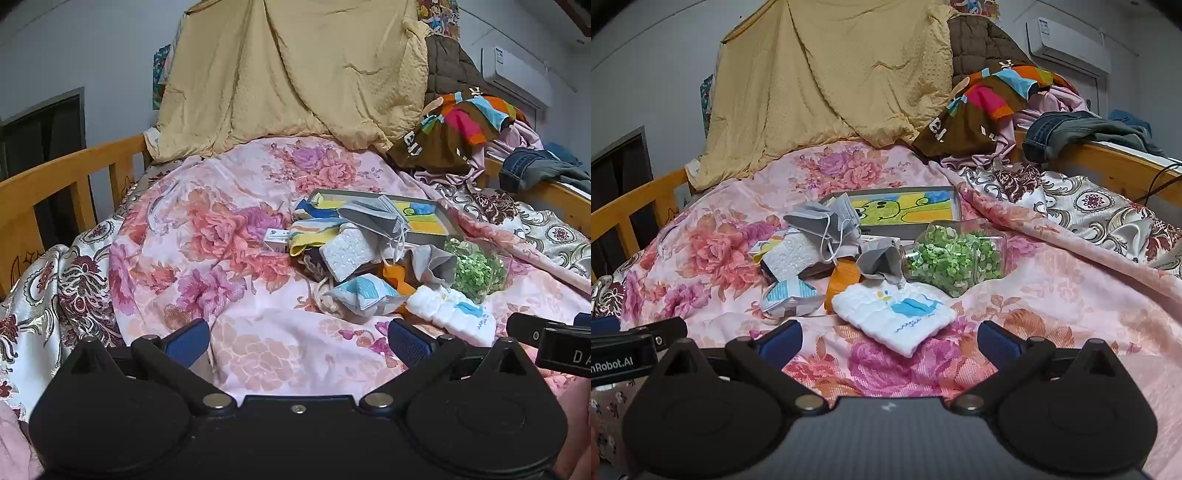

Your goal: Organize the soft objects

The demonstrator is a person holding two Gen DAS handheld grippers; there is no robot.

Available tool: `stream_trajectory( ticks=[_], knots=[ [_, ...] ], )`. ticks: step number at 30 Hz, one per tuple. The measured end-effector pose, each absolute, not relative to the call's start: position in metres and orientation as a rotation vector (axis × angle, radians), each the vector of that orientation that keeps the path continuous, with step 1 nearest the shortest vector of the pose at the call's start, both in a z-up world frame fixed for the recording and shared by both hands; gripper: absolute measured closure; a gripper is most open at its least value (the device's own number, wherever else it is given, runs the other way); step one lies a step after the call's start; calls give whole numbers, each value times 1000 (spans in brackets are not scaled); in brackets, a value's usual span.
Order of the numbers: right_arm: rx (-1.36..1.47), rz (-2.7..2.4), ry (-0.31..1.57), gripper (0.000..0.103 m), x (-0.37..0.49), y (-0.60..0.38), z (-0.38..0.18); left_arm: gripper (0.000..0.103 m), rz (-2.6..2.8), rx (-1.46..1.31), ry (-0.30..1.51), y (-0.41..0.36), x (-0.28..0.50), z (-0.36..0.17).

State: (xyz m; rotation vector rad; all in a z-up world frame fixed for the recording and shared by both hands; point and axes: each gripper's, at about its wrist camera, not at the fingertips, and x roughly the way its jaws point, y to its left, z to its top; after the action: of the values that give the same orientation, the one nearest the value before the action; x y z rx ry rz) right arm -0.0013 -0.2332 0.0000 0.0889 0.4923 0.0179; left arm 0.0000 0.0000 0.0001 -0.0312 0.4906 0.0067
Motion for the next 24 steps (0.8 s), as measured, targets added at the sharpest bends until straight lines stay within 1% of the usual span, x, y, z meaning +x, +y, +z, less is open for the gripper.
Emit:
stream_trajectory(
  ticks=[24],
  knots=[
    [93,20,500,0,0,-233,-1,1,1,-30,494,-5,1,1]
  ],
)
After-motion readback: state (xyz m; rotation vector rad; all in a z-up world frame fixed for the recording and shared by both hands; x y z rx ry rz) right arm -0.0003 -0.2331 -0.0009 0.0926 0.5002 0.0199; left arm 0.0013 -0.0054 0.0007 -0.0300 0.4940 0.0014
